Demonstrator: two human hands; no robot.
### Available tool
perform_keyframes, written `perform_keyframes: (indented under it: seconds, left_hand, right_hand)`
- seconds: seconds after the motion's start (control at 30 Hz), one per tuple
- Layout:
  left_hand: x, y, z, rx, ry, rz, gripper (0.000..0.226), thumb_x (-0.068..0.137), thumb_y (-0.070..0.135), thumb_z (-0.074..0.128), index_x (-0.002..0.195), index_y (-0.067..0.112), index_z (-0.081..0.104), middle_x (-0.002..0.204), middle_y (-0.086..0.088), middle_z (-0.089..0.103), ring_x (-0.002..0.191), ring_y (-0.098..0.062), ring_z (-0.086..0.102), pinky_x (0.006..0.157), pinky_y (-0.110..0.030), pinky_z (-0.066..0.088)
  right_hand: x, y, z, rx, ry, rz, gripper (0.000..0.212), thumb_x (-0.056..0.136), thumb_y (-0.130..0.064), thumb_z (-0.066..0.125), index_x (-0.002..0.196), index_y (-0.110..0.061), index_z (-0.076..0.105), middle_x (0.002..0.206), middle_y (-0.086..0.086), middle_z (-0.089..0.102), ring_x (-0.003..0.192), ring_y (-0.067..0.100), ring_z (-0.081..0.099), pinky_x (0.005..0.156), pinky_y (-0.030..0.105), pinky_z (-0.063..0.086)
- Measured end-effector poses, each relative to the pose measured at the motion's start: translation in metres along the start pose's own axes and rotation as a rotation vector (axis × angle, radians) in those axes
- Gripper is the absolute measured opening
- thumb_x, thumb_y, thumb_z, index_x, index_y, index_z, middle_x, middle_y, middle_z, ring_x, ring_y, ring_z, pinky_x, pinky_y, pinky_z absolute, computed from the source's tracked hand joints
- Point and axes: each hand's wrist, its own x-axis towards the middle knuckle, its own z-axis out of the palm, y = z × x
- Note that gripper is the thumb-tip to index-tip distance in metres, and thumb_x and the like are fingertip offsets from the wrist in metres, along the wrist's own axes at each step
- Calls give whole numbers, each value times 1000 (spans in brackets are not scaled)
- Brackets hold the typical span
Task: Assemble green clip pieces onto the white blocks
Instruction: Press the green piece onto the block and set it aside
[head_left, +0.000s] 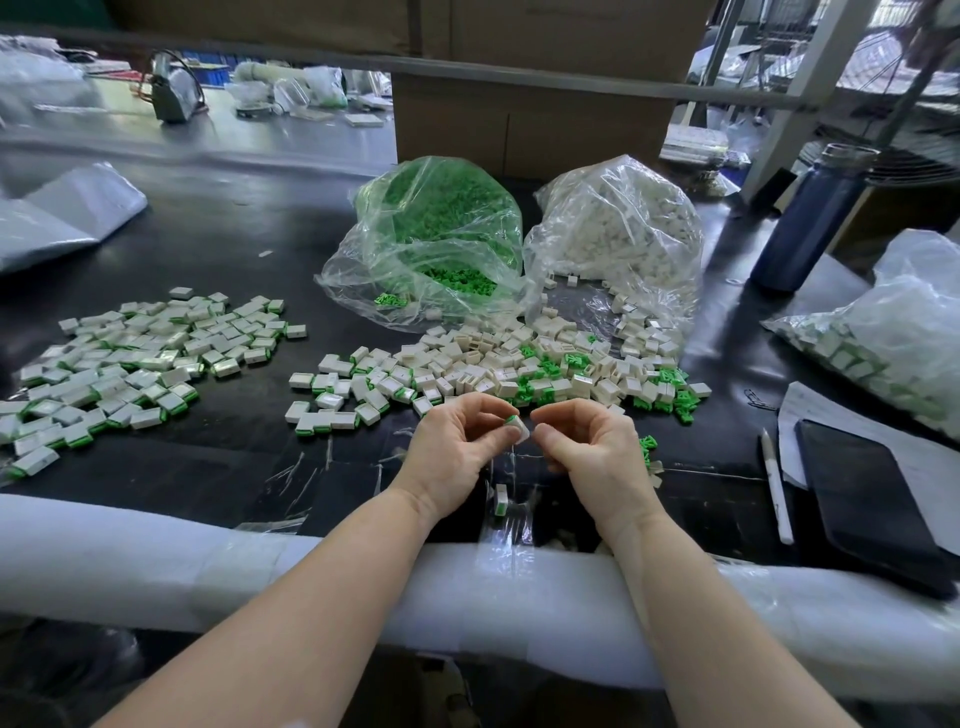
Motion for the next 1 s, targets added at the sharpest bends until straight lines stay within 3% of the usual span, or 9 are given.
perform_keyframes:
  seconds: [0.13, 0.3, 0.43, 0.63, 0.83, 1.0]
  left_hand:
    - [1, -1, -1, 16, 33, 12, 15, 79, 7, 70, 79, 22, 67, 76, 0, 69, 73, -9, 65, 74, -18, 51]
    - [1, 0, 0, 63, 55, 35, 17, 76, 4, 73, 76, 20, 71, 70, 9, 67, 66, 4, 62, 69, -9, 46]
    - [1, -2, 0, 108, 108, 4, 10, 75, 6, 75, 73, 14, 69, 69, 3, 67, 64, -4, 61, 67, -13, 48]
    - [-2, 3, -1, 93, 11, 48, 15, 75, 6, 74, 75, 18, 66, 69, 7, 64, 59, 3, 55, 61, -11, 46]
    - [-4, 4, 0, 145, -23, 85, 18, 72, 7, 76, 77, 19, 64, 73, 5, 62, 61, -5, 52, 64, -19, 50]
    - [-4, 3, 4, 223, 15, 160, 15, 73, 11, 76, 78, 16, 64, 76, -2, 63, 63, -11, 54, 65, -22, 51]
  right_hand:
    - [-2, -2, 2, -26, -81, -32, 9, 77, -8, 74, 84, -13, 72, 75, -2, 71, 69, 5, 66, 64, 17, 52]
    - [-2, -2, 4, -97, -62, -66, 15, 79, -5, 72, 78, -20, 69, 71, -8, 67, 66, -3, 62, 64, 12, 49]
    - [-3, -2, 5, -158, -57, -108, 12, 80, -7, 71, 78, -18, 68, 72, -10, 66, 68, -5, 60, 64, 9, 47]
    - [0, -2, 3, 3, -98, 16, 16, 89, -5, 60, 80, -16, 66, 76, -2, 66, 68, 1, 59, 59, 18, 51]
    - [0, -4, 2, 71, -125, 70, 17, 91, -1, 55, 79, -7, 65, 59, -5, 60, 52, 2, 51, 52, 15, 45]
    - [-1, -5, 0, 99, -125, 101, 17, 91, -2, 55, 80, -8, 66, 63, -1, 62, 52, 2, 53, 52, 15, 46]
